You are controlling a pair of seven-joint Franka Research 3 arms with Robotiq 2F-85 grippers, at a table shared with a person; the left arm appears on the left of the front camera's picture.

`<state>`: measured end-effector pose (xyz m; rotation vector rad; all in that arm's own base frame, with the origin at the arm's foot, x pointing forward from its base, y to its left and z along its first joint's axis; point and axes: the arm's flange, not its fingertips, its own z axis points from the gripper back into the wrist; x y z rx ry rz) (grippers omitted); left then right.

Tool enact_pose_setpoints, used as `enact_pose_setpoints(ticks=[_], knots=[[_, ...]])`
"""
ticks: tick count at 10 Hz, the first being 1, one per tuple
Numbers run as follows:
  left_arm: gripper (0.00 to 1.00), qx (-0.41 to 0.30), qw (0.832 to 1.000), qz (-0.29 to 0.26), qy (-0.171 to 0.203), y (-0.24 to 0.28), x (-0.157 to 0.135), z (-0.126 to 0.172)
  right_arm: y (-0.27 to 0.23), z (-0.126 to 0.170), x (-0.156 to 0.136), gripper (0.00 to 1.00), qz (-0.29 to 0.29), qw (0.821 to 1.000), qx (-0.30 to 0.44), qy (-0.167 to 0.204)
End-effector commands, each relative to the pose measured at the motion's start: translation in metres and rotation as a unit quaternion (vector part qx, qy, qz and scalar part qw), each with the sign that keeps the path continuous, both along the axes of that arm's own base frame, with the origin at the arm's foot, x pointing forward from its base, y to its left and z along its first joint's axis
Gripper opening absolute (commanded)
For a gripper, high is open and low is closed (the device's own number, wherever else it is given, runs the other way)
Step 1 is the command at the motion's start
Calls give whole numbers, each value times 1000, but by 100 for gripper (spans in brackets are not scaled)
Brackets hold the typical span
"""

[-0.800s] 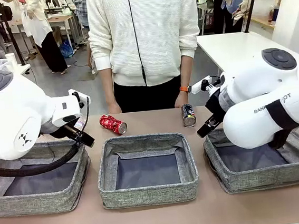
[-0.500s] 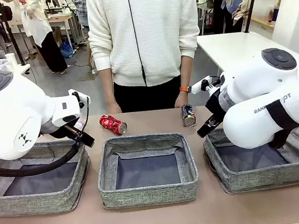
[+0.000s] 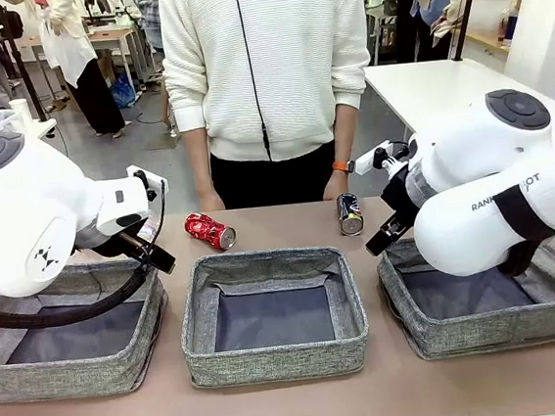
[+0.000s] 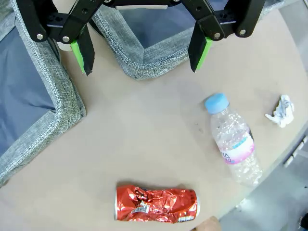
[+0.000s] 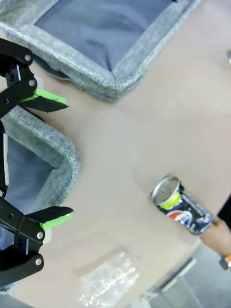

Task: Sort the waste into the appropriate baskets.
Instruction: Pick up the waste item pointed out by the person.

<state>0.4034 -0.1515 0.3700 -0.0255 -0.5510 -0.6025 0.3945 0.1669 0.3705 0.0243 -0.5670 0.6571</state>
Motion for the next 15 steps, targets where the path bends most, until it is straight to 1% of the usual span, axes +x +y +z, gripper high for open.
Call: enact_pose_setpoints(ticks=[1, 3, 4, 5, 6, 7, 8, 9, 10, 11, 12, 13, 14, 15], knots=[[100, 0, 1000, 0, 0, 0, 0, 0, 0, 0, 0, 100, 0, 1000, 0, 0], [100, 0, 1000, 0, 0, 0, 0, 0, 0, 0, 0, 100, 0, 1000, 0, 0], [100, 5, 1000, -21, 2, -1, -7, 24, 0, 0, 0, 100, 0, 1000, 0, 0], [100, -26, 999, -19, 2, -3, -28, 80, 4, 42, -15, 100, -33, 999, -9, -13], [100, -62, 998, -14, -1, -4, -46, 121, 3, 73, -32, 100, -52, 998, -8, -26], [100, -78, 996, -20, -49, -4, -84, 168, -2, 113, -69, 100, -48, 998, 7, -44], [100, -65, 994, -24, -87, 5, -110, 179, -6, 134, -100, 100, -44, 996, 20, -68], [100, -44, 995, -3, -84, 5, -112, 165, -8, 138, -122, 100, -66, 991, -6, -112], [100, -68, 996, -27, -59, -12, -80, 167, 0, 116, -45, 100, -41, 998, 14, -53], [100, -67, 994, -27, -82, -4, -103, 194, 2, 152, -72, 100, -47, 995, 15, -82], [100, -106, 991, -87, 6, -10, -89, 178, -3, 140, -67, 100, -34, 997, 37, -51], [100, -176, 977, -102, 69, 9, -85, 172, -21, 140, -75, 100, -36, 993, 107, -27], [100, -260, 953, -102, 117, 39, -85, 170, -50, 145, -91, 100, -40, 978, 205, 3], [100, -392, 899, -105, 166, 92, -90, 167, -96, 151, -112, 100, -54, 935, 348, 33]])
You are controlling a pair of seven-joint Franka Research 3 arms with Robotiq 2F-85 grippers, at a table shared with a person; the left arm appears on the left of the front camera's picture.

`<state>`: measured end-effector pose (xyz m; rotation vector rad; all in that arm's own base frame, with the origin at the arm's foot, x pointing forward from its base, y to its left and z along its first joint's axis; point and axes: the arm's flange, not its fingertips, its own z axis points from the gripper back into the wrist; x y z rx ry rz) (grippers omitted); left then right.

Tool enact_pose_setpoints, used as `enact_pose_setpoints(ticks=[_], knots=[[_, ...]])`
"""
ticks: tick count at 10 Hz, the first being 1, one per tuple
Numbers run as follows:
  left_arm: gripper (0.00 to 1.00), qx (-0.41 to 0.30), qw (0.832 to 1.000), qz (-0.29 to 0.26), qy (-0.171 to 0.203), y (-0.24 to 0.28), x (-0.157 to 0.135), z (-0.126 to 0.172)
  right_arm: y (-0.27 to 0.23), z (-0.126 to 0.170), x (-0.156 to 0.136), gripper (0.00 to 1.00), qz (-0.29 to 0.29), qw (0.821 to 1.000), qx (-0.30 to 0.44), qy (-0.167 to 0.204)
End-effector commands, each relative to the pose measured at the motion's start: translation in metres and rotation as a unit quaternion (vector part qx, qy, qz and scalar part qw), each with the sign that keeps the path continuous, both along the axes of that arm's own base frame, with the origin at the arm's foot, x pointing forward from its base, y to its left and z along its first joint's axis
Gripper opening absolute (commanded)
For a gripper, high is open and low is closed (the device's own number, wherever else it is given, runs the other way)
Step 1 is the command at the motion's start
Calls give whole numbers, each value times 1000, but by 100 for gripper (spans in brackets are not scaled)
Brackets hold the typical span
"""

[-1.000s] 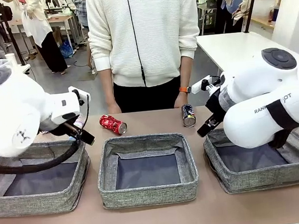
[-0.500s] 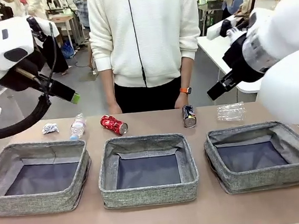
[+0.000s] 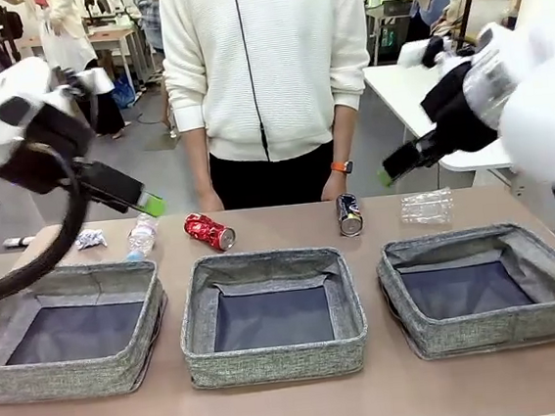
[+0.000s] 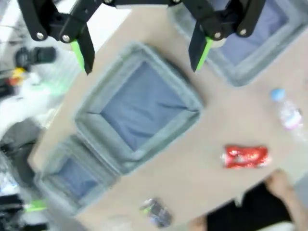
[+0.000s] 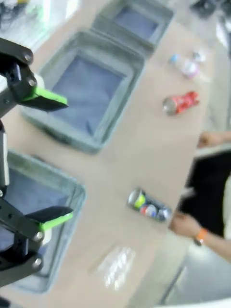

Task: Sort the waste into the appropriate baskets.
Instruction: Pick up the waste item pointed out by the person.

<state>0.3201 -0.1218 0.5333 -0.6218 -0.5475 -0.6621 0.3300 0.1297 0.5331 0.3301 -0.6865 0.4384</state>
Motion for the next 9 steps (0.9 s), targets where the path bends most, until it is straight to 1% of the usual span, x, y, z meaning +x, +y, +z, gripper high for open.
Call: enact_pose_setpoints(ticks=[1, 2, 3, 4, 5, 6, 7, 8, 9], knots=[[100, -212, 968, 41, 130, 114, -13, 0, -106, -6, -68, 100, -47, 958, 281, 28], [100, -271, 948, 86, 144, 170, -25, -9, -153, -6, -89, 100, -66, 935, 348, 21], [100, -326, 924, 132, 152, 217, -40, -23, -197, -11, -104, 100, -101, 912, 397, 12], [100, -366, 901, 180, 149, 252, -58, -41, -243, -25, -113, 100, -114, 882, 457, 8], [100, -392, 885, 202, 150, 263, -68, -57, -271, -42, -112, 100, -131, 860, 494, 7], [100, -402, 878, 204, 162, 258, -69, -72, -281, -59, -104, 100, -135, 851, 507, 20], [100, -391, 874, 223, 182, 254, -64, -81, -281, -73, -91, 100, -137, 850, 507, 37], [100, -383, 890, 190, 157, 310, -72, -44, -320, 17, -93, 100, -128, 869, 477, 19], [100, -383, 890, 190, 157, 310, -72, -44, -320, 17, -93, 100, -128, 869, 477, 19]])
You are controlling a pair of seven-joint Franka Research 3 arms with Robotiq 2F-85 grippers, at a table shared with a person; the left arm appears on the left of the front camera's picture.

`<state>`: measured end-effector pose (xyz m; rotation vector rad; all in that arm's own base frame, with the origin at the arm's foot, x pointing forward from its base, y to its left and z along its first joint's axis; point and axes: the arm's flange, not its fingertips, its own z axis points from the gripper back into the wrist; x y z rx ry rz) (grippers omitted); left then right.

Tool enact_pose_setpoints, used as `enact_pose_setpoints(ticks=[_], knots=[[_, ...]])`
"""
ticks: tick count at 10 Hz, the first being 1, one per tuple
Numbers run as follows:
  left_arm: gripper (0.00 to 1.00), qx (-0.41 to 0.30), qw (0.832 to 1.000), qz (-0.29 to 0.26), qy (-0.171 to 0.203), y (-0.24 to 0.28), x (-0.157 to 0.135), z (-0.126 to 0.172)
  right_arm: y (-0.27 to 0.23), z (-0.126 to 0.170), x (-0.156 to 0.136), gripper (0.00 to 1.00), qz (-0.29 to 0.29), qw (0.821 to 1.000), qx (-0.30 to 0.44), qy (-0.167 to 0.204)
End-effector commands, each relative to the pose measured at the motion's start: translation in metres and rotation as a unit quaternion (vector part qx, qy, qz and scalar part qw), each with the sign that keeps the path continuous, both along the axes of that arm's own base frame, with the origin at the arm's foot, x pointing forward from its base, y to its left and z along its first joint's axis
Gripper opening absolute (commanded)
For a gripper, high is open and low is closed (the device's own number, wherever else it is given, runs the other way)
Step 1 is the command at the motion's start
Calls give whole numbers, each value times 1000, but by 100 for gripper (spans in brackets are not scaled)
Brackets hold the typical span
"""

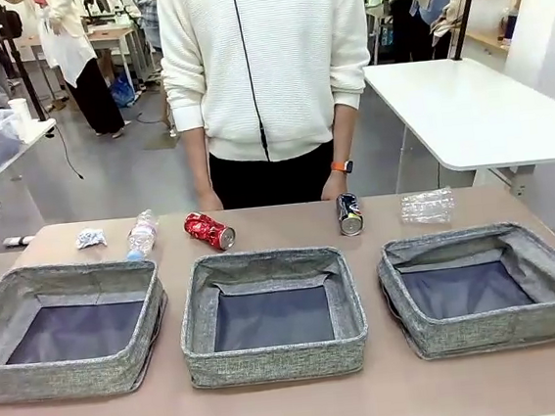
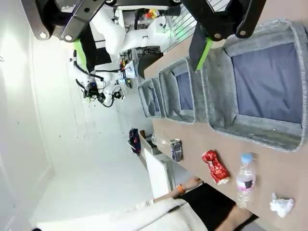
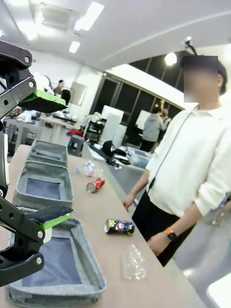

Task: Sort the waste into the appropriate baskets.
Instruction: Pick up the waste item pointed out by the person.

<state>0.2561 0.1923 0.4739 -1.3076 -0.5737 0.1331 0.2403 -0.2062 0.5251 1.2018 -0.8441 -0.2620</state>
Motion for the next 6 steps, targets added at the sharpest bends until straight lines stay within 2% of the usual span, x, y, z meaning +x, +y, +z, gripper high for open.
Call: enact_pose_setpoints(ticks=[1, 6], knots=[[100, 14, 999, -16, -27, -5, -8, 15, 16, 25, -3, 100, 10, 999, -27, -16], [100, 14, 999, -16, -27, -5, -8, 15, 16, 25, -3, 100, 10, 999, -27, -16]])
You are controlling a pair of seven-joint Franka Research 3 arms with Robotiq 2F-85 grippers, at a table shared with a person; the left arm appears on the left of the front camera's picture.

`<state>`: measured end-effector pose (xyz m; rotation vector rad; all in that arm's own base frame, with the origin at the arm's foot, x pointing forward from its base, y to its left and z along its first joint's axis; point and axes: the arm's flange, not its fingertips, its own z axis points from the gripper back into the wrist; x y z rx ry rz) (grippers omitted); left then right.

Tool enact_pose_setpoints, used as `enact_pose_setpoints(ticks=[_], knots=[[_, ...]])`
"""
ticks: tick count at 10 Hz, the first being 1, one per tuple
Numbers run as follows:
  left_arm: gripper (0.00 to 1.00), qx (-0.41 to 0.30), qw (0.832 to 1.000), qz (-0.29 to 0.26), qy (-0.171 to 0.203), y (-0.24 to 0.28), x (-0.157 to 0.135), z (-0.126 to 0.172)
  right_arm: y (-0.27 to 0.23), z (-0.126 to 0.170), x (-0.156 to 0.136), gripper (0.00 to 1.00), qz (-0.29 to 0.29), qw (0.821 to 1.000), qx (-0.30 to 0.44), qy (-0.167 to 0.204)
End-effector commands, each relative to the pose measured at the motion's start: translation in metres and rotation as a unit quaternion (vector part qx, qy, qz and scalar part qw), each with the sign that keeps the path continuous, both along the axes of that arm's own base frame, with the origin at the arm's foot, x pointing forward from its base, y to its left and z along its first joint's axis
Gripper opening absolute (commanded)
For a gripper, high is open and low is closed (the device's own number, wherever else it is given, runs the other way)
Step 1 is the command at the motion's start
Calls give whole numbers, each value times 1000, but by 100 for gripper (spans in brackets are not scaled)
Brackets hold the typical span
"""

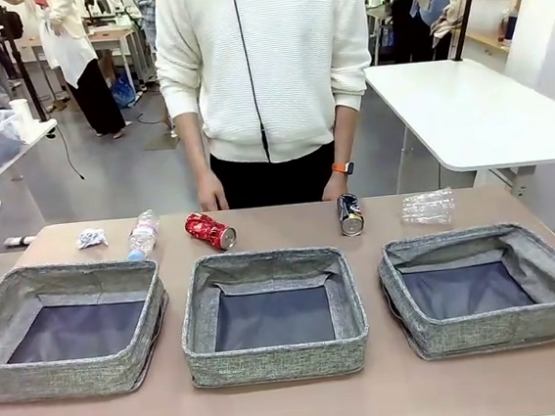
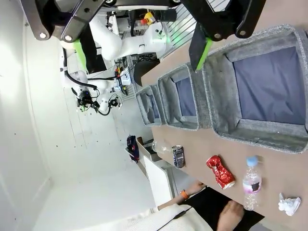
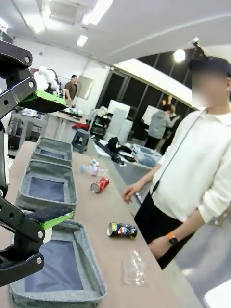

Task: Sort the waste into the appropriate baskets.
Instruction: Pick up the waste item pointed out by the person.

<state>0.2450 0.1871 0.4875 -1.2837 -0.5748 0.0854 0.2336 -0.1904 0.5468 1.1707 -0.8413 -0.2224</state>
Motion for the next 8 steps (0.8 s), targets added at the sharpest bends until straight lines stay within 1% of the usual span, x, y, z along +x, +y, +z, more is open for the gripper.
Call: enact_pose_setpoints(ticks=[1, 8], knots=[[100, -4, 1000, -2, -15, 1, 3, 1, 1, 3, 3, 100, 1, 1000, -5, -12], [100, -4, 1000, -2, -15, 1, 3, 1, 1, 3, 3, 100, 1, 1000, -5, -12]])
